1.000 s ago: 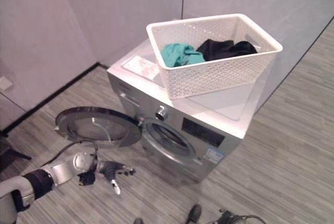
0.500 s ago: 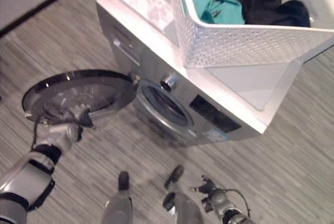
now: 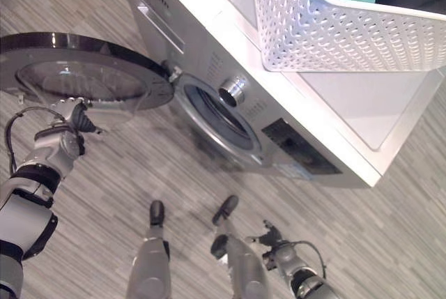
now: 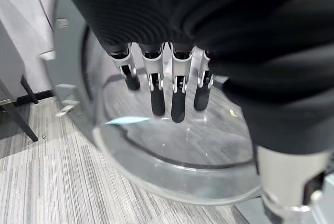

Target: Grab the laundry basket,head to the washer,open it,put in the laundry and shut it.

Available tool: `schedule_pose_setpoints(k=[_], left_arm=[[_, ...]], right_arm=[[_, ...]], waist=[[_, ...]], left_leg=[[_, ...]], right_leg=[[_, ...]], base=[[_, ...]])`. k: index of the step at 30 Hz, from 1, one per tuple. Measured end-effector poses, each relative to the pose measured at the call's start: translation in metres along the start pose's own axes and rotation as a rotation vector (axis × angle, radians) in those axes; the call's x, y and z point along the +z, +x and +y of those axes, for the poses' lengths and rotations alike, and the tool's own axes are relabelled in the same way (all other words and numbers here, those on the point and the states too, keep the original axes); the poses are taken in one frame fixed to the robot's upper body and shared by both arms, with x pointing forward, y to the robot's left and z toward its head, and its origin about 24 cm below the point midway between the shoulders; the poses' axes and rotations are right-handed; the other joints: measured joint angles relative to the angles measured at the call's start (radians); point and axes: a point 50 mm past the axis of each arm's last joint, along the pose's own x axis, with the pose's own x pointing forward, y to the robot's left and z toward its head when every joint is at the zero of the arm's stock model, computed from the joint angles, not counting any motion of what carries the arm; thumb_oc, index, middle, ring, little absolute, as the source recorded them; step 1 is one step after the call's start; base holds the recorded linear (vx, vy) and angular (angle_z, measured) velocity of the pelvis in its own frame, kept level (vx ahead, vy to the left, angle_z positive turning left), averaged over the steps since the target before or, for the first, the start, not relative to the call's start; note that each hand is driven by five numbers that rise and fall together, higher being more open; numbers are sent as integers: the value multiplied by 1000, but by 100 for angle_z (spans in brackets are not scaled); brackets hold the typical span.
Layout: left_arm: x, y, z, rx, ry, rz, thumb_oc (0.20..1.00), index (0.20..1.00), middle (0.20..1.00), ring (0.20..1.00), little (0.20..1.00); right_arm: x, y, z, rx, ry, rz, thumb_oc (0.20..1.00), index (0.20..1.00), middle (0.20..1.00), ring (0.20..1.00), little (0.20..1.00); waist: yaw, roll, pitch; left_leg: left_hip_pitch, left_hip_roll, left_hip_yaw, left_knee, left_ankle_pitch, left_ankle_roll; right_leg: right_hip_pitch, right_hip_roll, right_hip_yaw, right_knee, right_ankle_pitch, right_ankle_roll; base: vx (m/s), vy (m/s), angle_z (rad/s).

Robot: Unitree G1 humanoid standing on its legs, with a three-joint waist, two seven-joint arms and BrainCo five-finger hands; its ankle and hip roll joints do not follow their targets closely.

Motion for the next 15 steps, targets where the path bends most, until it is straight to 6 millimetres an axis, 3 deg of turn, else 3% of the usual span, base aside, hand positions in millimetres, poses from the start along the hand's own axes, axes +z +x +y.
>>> schedule_pose_setpoints(k=[4,8,9,12,13,15], left_arm=[[-22,-8,-9,-6,-77,55,1000,1000,1000,1000,1000],[-42,-30,-40,-66,-204,85,1000,1000,1000,1000,1000],[-57,-48,-59,-94,-278,118,1000,1000,1000,1000,1000],[-75,-78,-88,-149,-386,177,1000,1000,1000,1000,1000],[-79,-92,-102,-195,-392,188,1000,1000,1000,1000,1000],[-86,-117,-123,-279,-406,202,1000,1000,1000,1000,1000]], right_arm=[[-6,-1,-1,9,27,18,1000,1000,1000,1000,1000],[-44,-10,-9,-28,196,132,1000,1000,1000,1000,1000],[-69,-17,-15,-76,306,229,1000,1000,1000,1000,1000],[-113,-36,-33,-198,527,375,1000,1000,1000,1000,1000],[-135,-48,-45,-256,560,450,1000,1000,1000,1000,1000],[-153,-62,-73,-374,685,482,1000,1000,1000,1000,1000]], waist=[[-5,-3,-6],[-6,4,-59],[-7,8,-80],[-17,22,-130],[-23,40,-151],[-26,82,-189]], left_leg=[[48,-3,47,-5,-5,5],[105,-15,94,-19,-17,16],[157,-24,130,-32,-25,20],[198,-43,157,-43,-40,41],[211,-57,157,-44,-44,47],[241,-61,164,-69,-43,64]], right_leg=[[19,3,36,0,10,-10],[35,0,92,0,20,-4],[57,-2,132,0,26,6],[77,-20,158,-1,10,39],[91,-33,151,-7,-29,65],[110,-44,109,0,-74,97]], base=[[40,91,-29],[66,158,-43],[75,165,-53],[129,211,-32],[203,332,-21],[153,243,-18]])
